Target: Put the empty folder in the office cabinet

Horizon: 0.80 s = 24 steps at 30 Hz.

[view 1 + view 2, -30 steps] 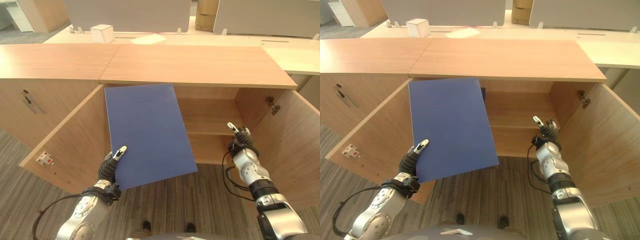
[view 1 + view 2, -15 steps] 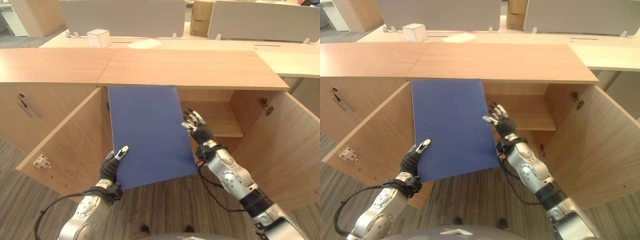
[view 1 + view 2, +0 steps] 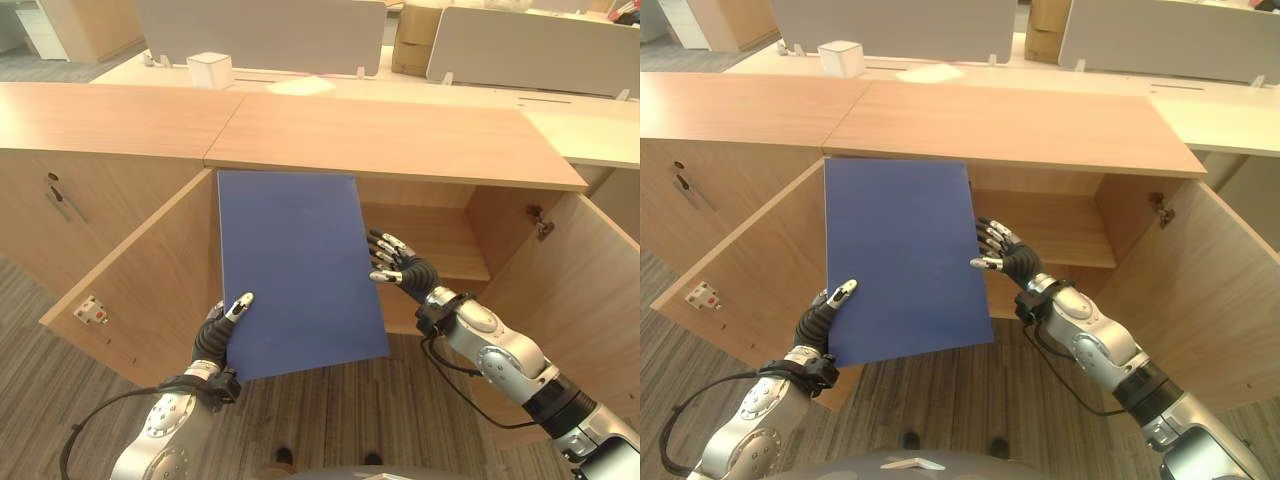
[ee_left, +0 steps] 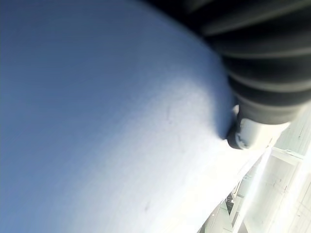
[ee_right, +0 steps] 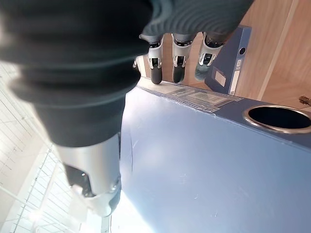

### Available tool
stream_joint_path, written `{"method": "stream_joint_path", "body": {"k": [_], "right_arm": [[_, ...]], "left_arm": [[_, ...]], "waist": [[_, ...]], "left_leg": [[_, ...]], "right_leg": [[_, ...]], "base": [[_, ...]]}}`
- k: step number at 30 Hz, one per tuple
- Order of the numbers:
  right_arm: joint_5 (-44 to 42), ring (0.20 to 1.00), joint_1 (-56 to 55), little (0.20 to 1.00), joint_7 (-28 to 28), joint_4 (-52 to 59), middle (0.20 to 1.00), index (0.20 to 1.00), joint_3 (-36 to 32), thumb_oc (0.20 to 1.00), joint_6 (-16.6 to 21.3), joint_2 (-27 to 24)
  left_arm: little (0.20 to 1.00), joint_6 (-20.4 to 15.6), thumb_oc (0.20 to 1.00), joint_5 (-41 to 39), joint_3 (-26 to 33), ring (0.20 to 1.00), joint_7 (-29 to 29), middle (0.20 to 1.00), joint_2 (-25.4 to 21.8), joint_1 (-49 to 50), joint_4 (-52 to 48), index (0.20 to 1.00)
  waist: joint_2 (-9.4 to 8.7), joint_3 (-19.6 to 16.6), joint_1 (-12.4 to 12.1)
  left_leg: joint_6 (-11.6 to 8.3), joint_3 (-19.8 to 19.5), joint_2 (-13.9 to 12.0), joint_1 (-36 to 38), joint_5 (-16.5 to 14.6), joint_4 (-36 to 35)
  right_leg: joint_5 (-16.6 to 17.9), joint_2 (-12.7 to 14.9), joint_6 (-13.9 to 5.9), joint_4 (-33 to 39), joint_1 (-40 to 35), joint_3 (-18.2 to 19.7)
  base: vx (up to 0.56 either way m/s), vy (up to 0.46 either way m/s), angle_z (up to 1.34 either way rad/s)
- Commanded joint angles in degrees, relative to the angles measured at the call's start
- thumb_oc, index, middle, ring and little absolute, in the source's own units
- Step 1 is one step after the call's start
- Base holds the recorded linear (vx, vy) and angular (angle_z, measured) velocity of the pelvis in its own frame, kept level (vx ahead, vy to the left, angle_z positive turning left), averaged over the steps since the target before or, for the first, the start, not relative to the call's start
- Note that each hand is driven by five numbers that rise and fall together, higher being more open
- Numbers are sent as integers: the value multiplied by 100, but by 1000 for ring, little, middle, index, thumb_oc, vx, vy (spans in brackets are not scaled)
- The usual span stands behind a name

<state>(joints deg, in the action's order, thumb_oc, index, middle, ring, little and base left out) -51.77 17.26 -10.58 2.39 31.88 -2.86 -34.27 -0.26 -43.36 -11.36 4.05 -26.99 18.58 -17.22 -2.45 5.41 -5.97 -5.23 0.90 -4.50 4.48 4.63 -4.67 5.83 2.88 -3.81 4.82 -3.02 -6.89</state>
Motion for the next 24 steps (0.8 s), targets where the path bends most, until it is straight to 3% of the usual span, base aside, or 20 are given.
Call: {"method": "stream_joint_path", "body": {"k": [1,14,18,24], "right_arm": [[39,1000,131,1000,-246,351,1000,1000,206,1000,64,94],[313,1000,-94,1000,682,-433,1000,1000,-275,1000,-100,1165],[331,1000,-5,1000,709,-512,1000,1000,-154,1000,-154,1392],[363,1000,194,1000,462,-403,1000,1000,168,1000,-193,1355]], "left_arm": [[200,-473,200,170,210,200,231,200,-344,-298,-464,200],[200,-347,200,458,385,200,-156,200,-234,-244,-433,200],[200,-308,200,517,380,200,-191,200,-193,-254,-434,200],[200,-323,200,543,286,200,-135,200,-165,-364,-401,200]], "waist": [[-418,-37,-88],[-440,-13,-158],[-443,-2,-188],[-441,2,-204]], "left_leg": [[53,-42,104,-328,-432,-33],[87,-69,129,-356,-439,-33],[94,-78,131,-358,-439,-33],[102,-83,154,-362,-443,-33]], "right_leg": [[-890,820,-575,-483,-288,-157],[-855,825,-566,-476,-266,-172],[-845,826,-561,-470,-267,-177],[-842,841,-558,-476,-268,-174]], "base": [[0,0,0],[0,0,0],[0,0,0],[0,0,0]]}}
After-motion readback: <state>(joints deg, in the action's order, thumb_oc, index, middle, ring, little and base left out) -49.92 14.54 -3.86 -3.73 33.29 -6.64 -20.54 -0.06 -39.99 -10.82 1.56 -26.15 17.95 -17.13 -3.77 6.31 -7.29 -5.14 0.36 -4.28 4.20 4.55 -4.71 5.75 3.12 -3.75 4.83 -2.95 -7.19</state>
